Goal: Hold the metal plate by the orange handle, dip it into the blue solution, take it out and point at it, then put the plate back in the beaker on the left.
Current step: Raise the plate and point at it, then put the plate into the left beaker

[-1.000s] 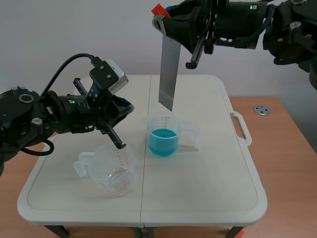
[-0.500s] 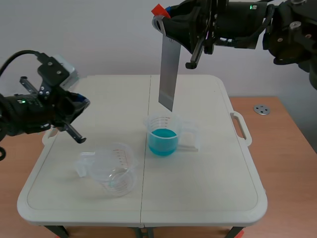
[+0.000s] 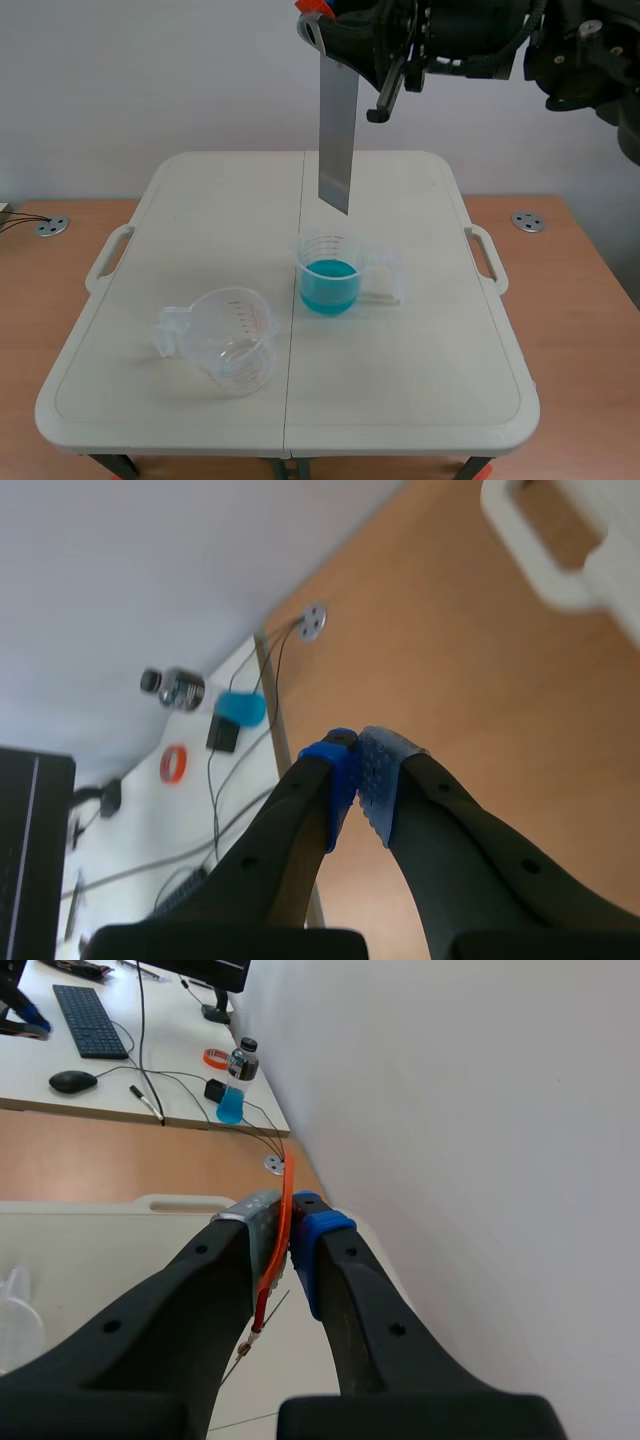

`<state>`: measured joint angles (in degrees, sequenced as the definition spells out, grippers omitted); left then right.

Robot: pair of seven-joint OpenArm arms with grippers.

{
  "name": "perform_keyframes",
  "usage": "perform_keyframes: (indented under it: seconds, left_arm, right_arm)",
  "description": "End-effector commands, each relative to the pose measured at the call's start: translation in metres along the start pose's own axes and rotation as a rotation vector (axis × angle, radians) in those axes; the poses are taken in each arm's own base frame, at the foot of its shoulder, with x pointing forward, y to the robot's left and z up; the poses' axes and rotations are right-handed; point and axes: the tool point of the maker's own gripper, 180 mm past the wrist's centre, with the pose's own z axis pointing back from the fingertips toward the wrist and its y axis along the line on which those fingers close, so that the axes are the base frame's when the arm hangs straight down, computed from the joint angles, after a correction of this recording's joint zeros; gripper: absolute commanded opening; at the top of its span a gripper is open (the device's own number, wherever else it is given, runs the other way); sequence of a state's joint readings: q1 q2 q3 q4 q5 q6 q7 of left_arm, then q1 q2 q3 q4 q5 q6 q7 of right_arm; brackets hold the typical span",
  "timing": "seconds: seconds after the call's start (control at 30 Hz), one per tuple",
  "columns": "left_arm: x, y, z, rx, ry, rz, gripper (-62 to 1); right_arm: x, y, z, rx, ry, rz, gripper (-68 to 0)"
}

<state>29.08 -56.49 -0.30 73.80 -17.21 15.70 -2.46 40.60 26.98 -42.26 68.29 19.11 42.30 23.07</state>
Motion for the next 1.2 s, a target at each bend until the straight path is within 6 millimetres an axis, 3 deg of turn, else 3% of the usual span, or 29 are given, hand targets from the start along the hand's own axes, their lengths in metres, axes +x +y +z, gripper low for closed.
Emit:
perform_keyframes:
  seconds: [0.0, 0.3, 0.53, 0.7, 0.87, 1.03, 1.17]
  left_arm:
    - [-0.015, -0.002, 0.008, 0.013, 0.029, 0.002, -57.7]
    - [-0.115, -0.052, 0.076, -0.135, 0.296, -0.036, -57.7]
    - [-0.156, -0.119, 0.135, -0.332, 0.442, 0.081, -57.7]
    - [-0.156, -0.18, 0.172, -0.489, 0.49, 0.208, -57.7]
    - [-0.14, -0.237, 0.2, -0.6, 0.498, 0.325, -57.7]
    - [-0.121, -0.28, 0.216, -0.653, 0.499, 0.408, -57.7]
    - [-0.107, -0.302, 0.221, -0.674, 0.487, 0.454, -57.7]
  right_arm:
    - [0.026, -0.001, -0.012, 0.026, -0.069, 0.029, -66.2]
    - [0.043, 0.016, -0.037, 0.084, -0.126, 0.014, -66.2]
    - [0.046, 0.033, -0.05, 0.129, -0.152, -0.012, -66.2]
    - [0.046, 0.042, -0.054, 0.152, -0.157, -0.025, -66.2]
    - [0.048, 0.051, -0.057, 0.178, -0.161, -0.021, -66.2]
    - [0.056, 0.057, -0.058, 0.195, -0.179, -0.01, -66.2]
    - [0.062, 0.06, -0.059, 0.204, -0.193, 0.0, -66.2]
